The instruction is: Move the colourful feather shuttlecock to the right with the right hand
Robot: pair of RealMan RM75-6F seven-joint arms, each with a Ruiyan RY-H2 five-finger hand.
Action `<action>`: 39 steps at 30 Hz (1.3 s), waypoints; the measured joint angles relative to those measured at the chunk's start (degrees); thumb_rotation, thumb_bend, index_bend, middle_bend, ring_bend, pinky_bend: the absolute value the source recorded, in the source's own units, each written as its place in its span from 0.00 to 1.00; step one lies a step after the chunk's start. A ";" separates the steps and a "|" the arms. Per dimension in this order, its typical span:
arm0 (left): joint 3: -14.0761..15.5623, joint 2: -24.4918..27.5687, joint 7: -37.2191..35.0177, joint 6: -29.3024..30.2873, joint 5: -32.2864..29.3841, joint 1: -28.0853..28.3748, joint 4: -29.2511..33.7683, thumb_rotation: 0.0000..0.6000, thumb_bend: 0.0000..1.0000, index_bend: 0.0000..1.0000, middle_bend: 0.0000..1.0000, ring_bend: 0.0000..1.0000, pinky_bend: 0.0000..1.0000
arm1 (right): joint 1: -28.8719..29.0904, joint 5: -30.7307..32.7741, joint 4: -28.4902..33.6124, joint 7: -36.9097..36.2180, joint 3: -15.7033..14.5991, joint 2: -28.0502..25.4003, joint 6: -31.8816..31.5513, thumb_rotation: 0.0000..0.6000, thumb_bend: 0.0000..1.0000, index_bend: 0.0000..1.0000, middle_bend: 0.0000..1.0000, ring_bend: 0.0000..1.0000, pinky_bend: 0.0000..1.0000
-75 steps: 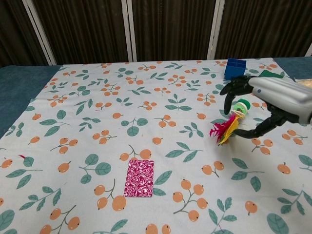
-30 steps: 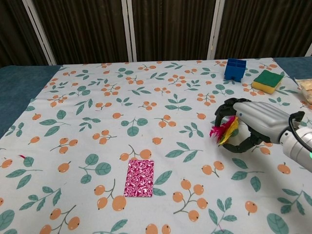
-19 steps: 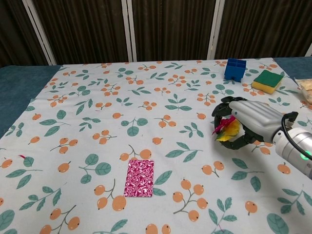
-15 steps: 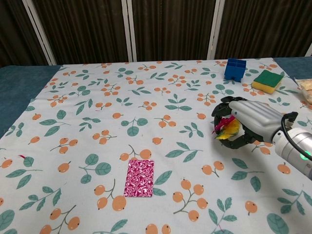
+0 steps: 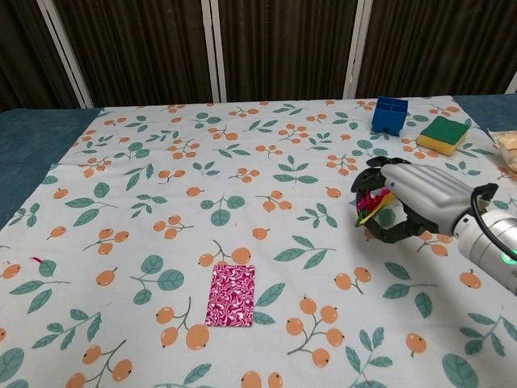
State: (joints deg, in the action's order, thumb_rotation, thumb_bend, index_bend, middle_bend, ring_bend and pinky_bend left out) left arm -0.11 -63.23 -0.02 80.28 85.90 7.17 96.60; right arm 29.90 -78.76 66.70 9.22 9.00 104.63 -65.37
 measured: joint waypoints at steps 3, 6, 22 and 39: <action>0.03 -0.03 0.03 0.03 0.08 -0.01 -0.05 1.00 0.07 0.00 0.00 0.00 0.00 | -0.05 -0.07 0.91 -0.06 0.11 -0.33 -0.33 1.00 0.44 0.58 0.23 0.00 0.00; 0.02 -0.05 0.05 0.10 0.13 -0.02 -0.08 1.00 0.07 0.00 0.00 0.00 0.00 | -0.04 -0.50 2.16 0.08 0.18 -0.93 -0.90 1.00 0.44 0.58 0.23 0.00 0.00; 0.05 -0.35 0.74 0.51 0.46 -0.13 -0.14 1.00 0.08 0.00 0.00 0.00 0.00 | -1.10 13.28 25.19 1.84 10.22 -7.86 -2.18 1.00 0.46 0.61 0.24 0.00 0.00; 0.08 -0.81 1.65 0.70 0.67 -0.15 -0.59 1.00 0.08 0.00 0.00 0.00 0.00 | -2.10 27.52 33.44 7.59 17.73 -15.65 -5.92 1.00 0.46 0.61 0.24 0.00 0.00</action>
State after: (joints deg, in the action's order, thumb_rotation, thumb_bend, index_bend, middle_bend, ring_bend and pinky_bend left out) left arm -0.03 -64.04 1.63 80.98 86.56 7.02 96.01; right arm 27.80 -51.24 100.14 16.80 26.74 88.98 -71.29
